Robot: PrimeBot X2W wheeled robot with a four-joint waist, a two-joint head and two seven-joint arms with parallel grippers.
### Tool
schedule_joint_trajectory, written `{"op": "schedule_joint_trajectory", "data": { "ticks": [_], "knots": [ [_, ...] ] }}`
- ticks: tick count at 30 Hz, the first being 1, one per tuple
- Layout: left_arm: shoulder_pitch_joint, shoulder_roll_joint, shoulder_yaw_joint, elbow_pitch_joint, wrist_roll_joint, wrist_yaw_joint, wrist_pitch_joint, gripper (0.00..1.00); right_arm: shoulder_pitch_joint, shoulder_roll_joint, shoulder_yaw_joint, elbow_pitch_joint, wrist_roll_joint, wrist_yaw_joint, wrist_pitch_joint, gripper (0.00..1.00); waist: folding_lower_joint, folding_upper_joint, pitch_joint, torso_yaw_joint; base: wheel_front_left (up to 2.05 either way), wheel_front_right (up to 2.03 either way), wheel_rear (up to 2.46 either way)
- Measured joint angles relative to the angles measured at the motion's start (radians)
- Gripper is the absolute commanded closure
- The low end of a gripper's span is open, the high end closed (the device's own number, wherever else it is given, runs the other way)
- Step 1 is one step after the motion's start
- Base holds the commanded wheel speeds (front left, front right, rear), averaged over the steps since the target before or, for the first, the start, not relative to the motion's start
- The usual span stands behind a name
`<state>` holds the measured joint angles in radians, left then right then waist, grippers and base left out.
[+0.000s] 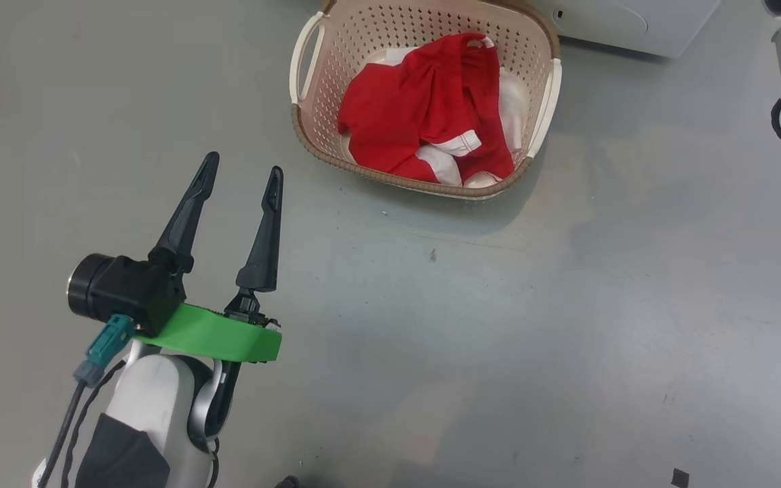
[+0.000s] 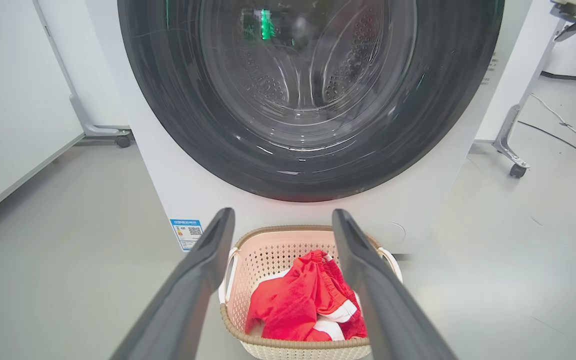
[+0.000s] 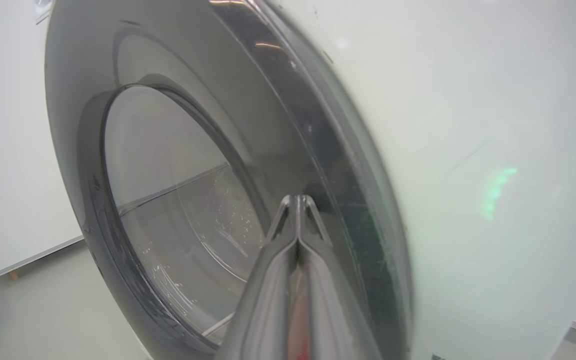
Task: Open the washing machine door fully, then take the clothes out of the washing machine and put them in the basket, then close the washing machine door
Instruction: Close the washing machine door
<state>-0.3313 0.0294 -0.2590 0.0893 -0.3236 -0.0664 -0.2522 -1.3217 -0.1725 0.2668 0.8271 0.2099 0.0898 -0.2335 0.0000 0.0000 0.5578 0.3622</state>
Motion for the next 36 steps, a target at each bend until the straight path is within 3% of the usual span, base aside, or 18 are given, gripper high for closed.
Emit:
{"op": "schedule_joint_trajectory", "data": {
  "ticks": [8, 17, 19, 20, 21, 22, 36],
  "knots": [
    [0.000, -0.001, 0.003, 0.011, 0.003, 0.000, 0.000, 0.00, 0.016, 0.023, 0.000, 0.007, 0.030, 0.006, -0.011, 1.00, 0.0000, 0.0000, -0.031, -0.012, 0.00, 0.00, 0.00],
    [0.003, -0.001, 0.026, 0.025, 0.008, 0.000, 0.000, 0.00, 0.153, 0.051, 0.030, 0.000, 0.047, 0.023, -0.019, 1.00, 0.0000, 0.0000, -0.081, -0.036, 0.00, 0.00, 0.00],
    [0.004, -0.001, 0.030, 0.030, 0.008, 0.000, 0.000, 0.00, 0.193, 0.051, 0.030, -0.002, 0.051, 0.023, -0.019, 0.72, 0.0000, 0.0000, -0.095, -0.044, 0.00, 0.00, 0.00],
    [0.005, -0.001, 0.032, 0.031, 0.009, 0.000, 0.000, 0.00, 0.214, 0.051, 0.028, -0.003, 0.055, 0.023, -0.019, 0.51, 0.0000, 0.0000, -0.102, -0.048, 0.00, 0.00, 0.00],
    [0.006, -0.001, 0.035, 0.032, 0.009, 0.000, 0.000, 0.00, 0.235, 0.051, 0.027, -0.011, 0.055, 0.023, -0.019, 0.10, 0.0000, 0.0000, -0.109, -0.052, 0.00, 0.00, 0.00],
    [0.009, -0.001, 0.037, 0.033, 0.009, 0.000, 0.000, 0.00, 0.257, 0.052, 0.023, -0.021, 0.057, 0.023, -0.019, 0.00, 0.0000, 0.0000, -0.116, -0.056, 0.00, 0.00, 0.00],
    [0.087, 0.013, 0.067, 0.059, 0.035, 0.000, 0.000, 0.00, 0.576, 0.077, -0.058, -0.204, 0.099, 0.021, -0.020, 0.00, 0.0000, 0.0000, -0.226, -0.145, 0.00, 0.00, 0.00]
  ]
}}
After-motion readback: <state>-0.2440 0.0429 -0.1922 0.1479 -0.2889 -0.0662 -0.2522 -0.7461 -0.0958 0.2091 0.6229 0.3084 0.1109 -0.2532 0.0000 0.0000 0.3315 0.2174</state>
